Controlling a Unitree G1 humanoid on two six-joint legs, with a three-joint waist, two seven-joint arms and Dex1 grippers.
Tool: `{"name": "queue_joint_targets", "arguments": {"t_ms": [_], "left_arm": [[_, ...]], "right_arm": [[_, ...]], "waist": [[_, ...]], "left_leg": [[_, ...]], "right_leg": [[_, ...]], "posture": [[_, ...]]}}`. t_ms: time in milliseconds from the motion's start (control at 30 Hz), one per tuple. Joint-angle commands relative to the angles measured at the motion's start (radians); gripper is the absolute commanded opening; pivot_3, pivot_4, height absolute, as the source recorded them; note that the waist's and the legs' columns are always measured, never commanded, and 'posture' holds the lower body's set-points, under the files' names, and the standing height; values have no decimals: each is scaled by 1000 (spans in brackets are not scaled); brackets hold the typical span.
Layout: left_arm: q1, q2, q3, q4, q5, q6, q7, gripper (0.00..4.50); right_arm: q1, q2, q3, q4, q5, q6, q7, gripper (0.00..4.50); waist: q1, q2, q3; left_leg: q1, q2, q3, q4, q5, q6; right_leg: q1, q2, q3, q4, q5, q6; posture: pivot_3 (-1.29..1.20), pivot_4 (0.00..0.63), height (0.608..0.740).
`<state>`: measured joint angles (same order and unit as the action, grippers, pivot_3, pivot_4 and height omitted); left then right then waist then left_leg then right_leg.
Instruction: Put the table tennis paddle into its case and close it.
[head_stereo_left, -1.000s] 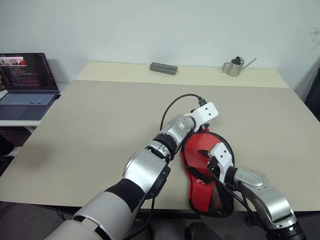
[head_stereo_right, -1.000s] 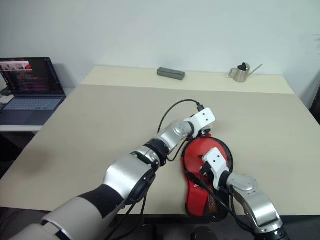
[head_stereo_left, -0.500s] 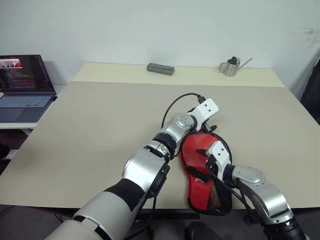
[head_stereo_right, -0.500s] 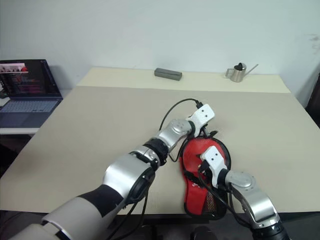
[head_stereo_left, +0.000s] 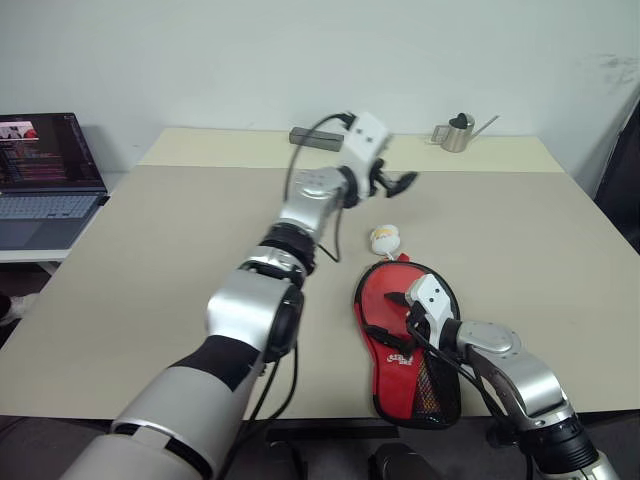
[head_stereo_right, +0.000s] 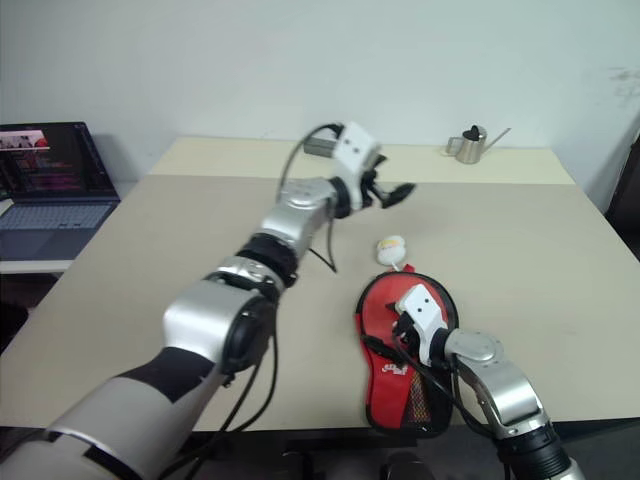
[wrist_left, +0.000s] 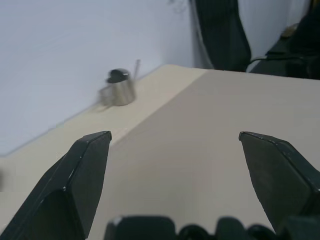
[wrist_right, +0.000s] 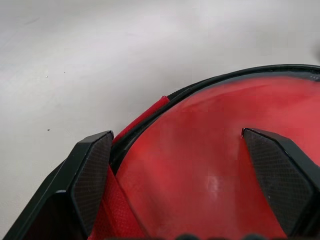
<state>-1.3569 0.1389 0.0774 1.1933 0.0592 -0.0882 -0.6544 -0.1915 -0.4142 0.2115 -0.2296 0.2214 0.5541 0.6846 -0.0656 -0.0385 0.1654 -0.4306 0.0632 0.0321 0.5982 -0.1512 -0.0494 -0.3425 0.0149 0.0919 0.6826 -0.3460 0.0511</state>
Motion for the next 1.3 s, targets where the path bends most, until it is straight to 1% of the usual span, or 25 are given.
{"name": "queue_joint_targets", "arguments": {"t_ms": [33,100,167,233,300,467,600,700,800,933,967,1133,1300], "left_arm": [[49,92,15,-154,-45,75,-54,4467],[106,135,10,-260,-69,133,-107,4467],[199,172,11,-424,-134,249,-204,4467],[321,220,-7,-589,-184,331,-300,4467],[432,258,-20,-738,-230,430,-354,4467],[624,282,-41,-1008,-307,603,-353,4467],[698,257,-57,-1157,-367,721,-311,4467],[738,238,-98,-1259,-412,786,-308,4467],[752,215,-133,-1297,-433,812,-290,4467],[744,166,-189,-1262,-407,802,-222,4467],[741,161,-212,-1254,-406,801,-228,4467],[727,132,-355,-1165,-324,629,-275,4467],[675,89,-438,-1021,-262,461,-345,4467]], "right_arm": [[37,-33,9,97,0,47,28,4500],[40,-49,-5,90,7,48,45,4500],[42,-65,-25,72,27,61,65,4500],[40,-87,-39,44,50,76,85,4500],[33,-110,-58,15,79,95,106,4500],[4,-171,-123,-61,166,163,149,4500],[-28,-208,-233,-157,320,306,163,4500],[-53,-270,-329,-209,429,401,178,4500],[-71,-332,-401,-214,485,443,182,4500],[-106,-383,-476,-151,483,430,149,4500],[-114,-396,-492,-128,476,420,146,4500],[-133,-444,-518,-62,456,380,149,4500],[-102,-498,-511,-47,457,361,197,4500]], "waist": [[3,0,0],[9,0,0],[12,0,0],[17,0,0],[19,0,0],[37,-1,1],[38,0,2],[35,1,2],[35,1,2],[35,0,2],[34,0,3],[35,1,3],[35,2,5]], "left_leg": [[0,0,0,0,0,0],[0,0,0,0,0,0],[-1,0,0,0,0,0],[-1,0,0,0,0,0],[-1,1,0,0,0,0],[-2,1,-1,0,0,0],[-3,1,-2,2,0,0],[-3,0,-3,2,0,1],[-3,0,-3,1,0,1],[-3,0,-3,1,0,1],[-3,0,-3,1,0,1],[-3,-1,-2,1,-1,2],[-4,-1,0,1,-1,2]], "right_leg": [[0,0,0,0,0,0],[0,0,-1,0,0,0],[0,-1,-1,-1,0,0],[0,-2,-2,-1,2,-4],[0,-2,-3,0,2,-5],[1,-3,-4,-1,2,-5],[1,-3,-4,0,2,-5],[0,-3,-3,-1,2,-5],[0,-3,-3,-1,2,-5],[0,-3,-2,-1,2,-5],[0,-3,-2,-1,2,-5],[-1,-3,1,-2,2,-5],[-2,-3,2,-2,2,-5]], "posture": [[0,150,740],[0,150,740],[0,150,740],[0,150,740],[0,150,740],[0,150,740],[0,150,740],[0,150,740],[0,150,740],[0,150,740],[0,150,740],[0,150,740],[0,150,740]]}}
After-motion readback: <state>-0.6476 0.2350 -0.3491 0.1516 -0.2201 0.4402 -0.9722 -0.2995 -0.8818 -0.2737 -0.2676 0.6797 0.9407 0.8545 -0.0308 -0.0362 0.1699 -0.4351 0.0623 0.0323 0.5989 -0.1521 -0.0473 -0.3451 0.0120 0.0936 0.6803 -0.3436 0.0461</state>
